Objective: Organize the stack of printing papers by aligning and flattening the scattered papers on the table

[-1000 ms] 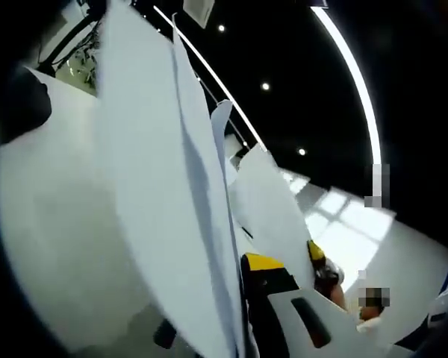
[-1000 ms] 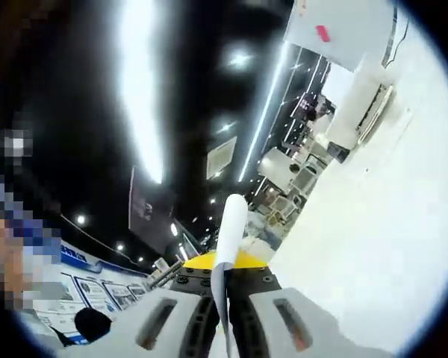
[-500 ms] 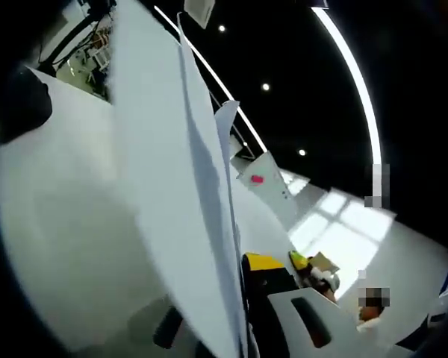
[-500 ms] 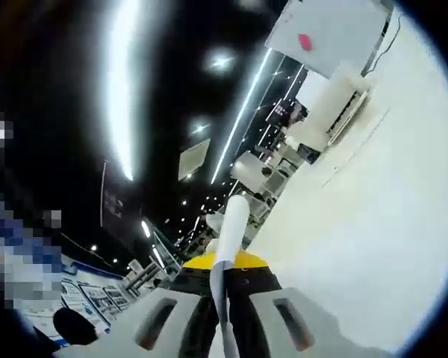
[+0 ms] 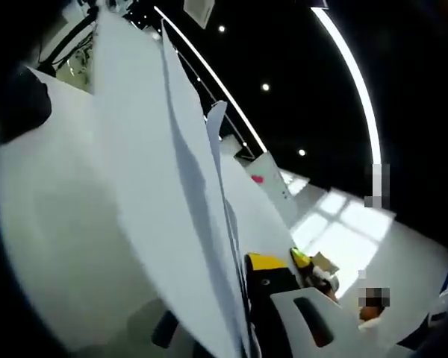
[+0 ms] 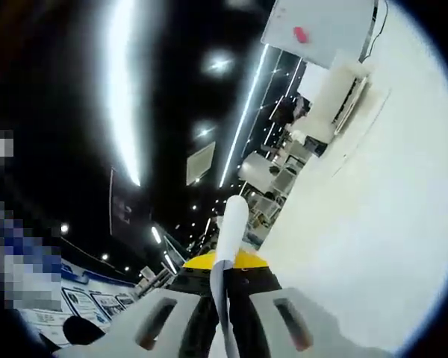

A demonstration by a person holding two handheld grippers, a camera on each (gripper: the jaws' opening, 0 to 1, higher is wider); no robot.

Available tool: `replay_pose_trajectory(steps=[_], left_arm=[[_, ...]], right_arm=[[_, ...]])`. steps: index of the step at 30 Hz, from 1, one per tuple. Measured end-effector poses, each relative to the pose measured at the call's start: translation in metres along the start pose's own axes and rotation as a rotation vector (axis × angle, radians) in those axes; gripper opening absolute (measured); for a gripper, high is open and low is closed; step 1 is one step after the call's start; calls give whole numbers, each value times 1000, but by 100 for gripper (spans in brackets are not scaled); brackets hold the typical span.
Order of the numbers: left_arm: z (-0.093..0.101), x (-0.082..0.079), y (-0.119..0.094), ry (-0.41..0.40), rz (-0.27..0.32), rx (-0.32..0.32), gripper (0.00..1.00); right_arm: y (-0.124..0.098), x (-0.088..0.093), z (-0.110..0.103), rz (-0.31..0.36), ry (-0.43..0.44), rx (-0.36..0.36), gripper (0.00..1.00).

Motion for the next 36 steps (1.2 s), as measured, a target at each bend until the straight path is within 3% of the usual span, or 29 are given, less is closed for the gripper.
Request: replay_pose_trajectory(steps=[6,21,28,33,36], left_arm=[[0,-1,1,0,-1,6,13],[2,-1,0,3,4,19,21],[2,-1,1,6,3,19,22],[2,0,1,6,3,18,22],[3,0,1,7,3,18,22]], right_arm=[[4,9,-5,10,-32,7,0],[10,33,-22,-7,-7,-29,0],[15,55,-32,-9,-2,-43,0],[16,68,-37,-32,-42,-45,0],[14,71,-45,-29,-133,-50,0]])
Point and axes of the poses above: the point that each gripper's makers call its tool centre point, and the gripper's own axes: y roughly forward along the fingers, z roughly to its right, x roughly out of its underside, the point moved 3 cm from there along -y, roughly backward along the fingers, and after that the axes turned 4 degrees about -z, right-handed, at the moved point
